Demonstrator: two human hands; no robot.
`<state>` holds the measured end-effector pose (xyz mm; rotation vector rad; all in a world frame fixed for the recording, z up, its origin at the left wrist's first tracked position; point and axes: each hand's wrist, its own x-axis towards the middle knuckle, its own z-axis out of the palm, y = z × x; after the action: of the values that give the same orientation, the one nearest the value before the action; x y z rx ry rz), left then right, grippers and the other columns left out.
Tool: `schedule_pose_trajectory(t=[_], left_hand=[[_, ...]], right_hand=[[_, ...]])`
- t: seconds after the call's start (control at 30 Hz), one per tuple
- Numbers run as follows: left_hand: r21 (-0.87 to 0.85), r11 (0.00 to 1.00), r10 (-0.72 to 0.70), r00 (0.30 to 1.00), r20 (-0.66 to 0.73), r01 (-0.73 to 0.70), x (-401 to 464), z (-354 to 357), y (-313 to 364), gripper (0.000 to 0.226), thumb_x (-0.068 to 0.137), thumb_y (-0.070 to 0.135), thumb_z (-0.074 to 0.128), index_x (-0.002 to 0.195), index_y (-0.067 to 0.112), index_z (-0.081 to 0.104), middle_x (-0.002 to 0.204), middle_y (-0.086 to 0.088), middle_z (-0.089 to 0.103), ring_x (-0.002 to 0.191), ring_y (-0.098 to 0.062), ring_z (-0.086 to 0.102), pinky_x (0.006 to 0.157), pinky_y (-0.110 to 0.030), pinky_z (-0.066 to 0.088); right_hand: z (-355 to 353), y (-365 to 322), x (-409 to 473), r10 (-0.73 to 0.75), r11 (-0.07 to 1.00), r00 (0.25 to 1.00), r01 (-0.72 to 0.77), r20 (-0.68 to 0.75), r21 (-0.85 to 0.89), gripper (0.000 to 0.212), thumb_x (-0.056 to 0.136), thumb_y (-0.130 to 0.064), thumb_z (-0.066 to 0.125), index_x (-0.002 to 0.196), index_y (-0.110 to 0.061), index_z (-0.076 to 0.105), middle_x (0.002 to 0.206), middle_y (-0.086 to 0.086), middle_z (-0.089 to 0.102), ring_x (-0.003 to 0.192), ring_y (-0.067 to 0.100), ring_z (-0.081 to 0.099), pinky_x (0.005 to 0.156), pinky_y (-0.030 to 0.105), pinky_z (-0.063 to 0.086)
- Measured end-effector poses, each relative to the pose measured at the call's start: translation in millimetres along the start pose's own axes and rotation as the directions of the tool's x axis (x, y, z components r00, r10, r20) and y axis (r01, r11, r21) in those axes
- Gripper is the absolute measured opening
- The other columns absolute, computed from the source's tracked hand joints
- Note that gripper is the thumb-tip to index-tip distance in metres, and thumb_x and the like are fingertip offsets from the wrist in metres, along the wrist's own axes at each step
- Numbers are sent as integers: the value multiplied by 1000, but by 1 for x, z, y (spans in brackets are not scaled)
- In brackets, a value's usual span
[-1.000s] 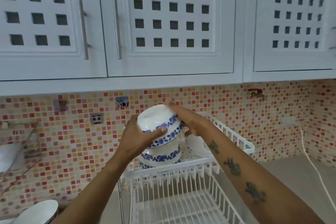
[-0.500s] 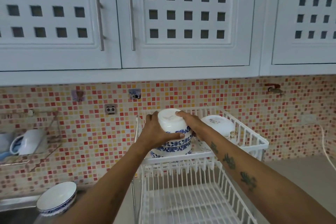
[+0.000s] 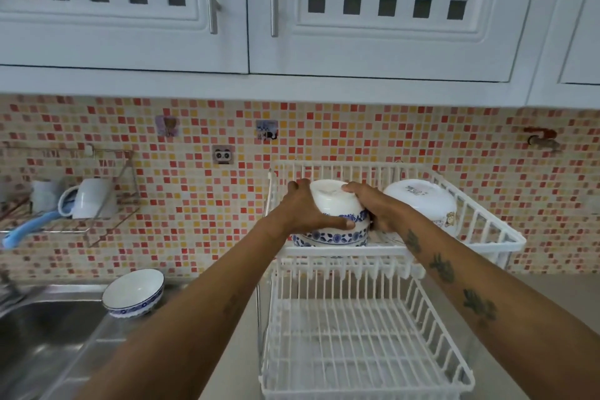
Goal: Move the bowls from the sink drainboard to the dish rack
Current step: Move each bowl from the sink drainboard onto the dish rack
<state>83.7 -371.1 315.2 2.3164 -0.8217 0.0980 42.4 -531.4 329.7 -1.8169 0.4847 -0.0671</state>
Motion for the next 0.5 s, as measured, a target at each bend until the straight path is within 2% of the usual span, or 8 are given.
schedule_pose_trajectory(t=[0.07,0.23,0.33,0.43,0.5], left_hand=[[-8,1000,-18,1000,12,18,0,0,-1,113,56,62,83,144,16,29,138,-8,37,132,-24,37,105,-38,43],[-14,998,-59,997,45,59,0,1,-1,120,57,62,83,147,12,22,143,-10,29,135,-26,36,109,-43,43],[-4,998,-56,996,69,56,1,2,-1,121,59,64,81,149,12,18,146,-11,25,136,-28,35,110,-43,42],[-40,997,-63,994,91,67,-2,2,2,125,64,63,78,154,16,6,158,-9,9,146,-32,21,117,-48,32],[-67,996,-53,995,81,58,-5,0,6,126,67,66,74,155,20,-3,163,-6,-4,151,-33,5,121,-53,21]], right_hand=[[1,0,2,-4,1000,1000,4,10,16,48,92,-47,45,129,-18,54,112,13,69,99,30,65,91,41,52],[1,2,4,0,1000,1000,-1,18,24,47,92,-46,45,127,-16,54,96,10,69,87,26,65,82,36,52],[1,2,1,-12,1000,1000,12,-9,-5,48,93,-45,45,129,-15,53,104,13,69,85,26,65,78,35,52],[7,-2,-2,-135,972,982,105,-134,-212,46,95,-38,43,129,-9,55,118,15,64,83,23,60,74,31,47],[9,-3,-3,-333,878,920,223,-207,-423,39,97,-31,41,125,-10,58,128,14,60,92,23,56,76,29,40]])
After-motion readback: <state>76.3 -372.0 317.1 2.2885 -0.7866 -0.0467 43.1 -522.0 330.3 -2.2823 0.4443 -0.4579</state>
